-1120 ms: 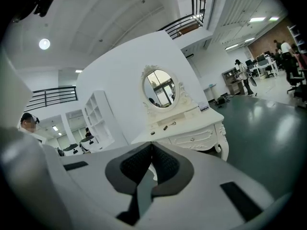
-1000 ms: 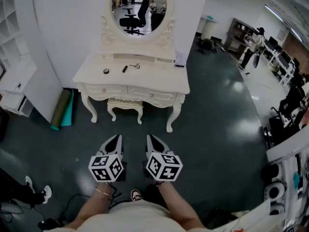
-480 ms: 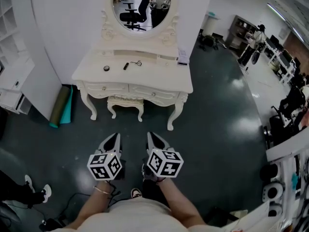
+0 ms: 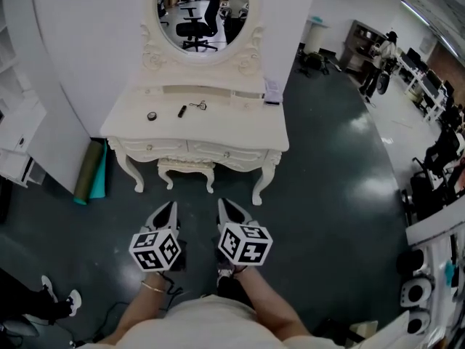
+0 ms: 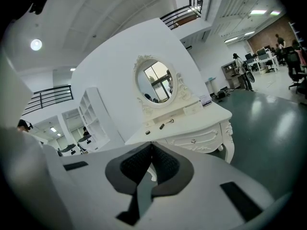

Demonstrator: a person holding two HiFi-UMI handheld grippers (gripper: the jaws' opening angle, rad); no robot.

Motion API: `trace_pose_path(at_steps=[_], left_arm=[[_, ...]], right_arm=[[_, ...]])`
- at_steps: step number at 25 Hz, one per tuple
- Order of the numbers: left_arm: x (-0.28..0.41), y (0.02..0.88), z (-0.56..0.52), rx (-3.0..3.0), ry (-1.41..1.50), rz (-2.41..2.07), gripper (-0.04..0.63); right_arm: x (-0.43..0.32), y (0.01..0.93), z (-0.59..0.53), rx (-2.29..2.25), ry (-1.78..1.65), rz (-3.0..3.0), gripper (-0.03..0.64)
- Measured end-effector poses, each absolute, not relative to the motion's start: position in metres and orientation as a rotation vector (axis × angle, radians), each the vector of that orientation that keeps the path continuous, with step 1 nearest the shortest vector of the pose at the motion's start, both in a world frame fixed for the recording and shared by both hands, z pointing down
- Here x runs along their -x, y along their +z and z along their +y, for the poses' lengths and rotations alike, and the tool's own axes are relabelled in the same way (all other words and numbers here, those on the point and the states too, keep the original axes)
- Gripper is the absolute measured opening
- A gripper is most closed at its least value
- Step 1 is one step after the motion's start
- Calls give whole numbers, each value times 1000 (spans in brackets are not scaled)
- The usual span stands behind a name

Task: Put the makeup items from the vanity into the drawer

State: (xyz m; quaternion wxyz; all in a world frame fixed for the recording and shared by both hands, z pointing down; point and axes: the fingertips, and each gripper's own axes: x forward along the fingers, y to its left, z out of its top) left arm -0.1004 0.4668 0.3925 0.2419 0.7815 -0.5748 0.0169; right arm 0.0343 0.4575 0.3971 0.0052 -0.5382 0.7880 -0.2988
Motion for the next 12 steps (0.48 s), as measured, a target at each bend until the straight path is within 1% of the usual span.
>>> trace_pose_path(at_steps=[7, 12], left_arm=[[64, 377, 398, -2175, 71, -1594, 2], [46, 381, 357, -2159, 92, -1608, 2]], right_arm=[[-65, 387, 387, 1652, -921, 2481, 18], [-91, 391, 340, 1653, -945, 2469, 18]])
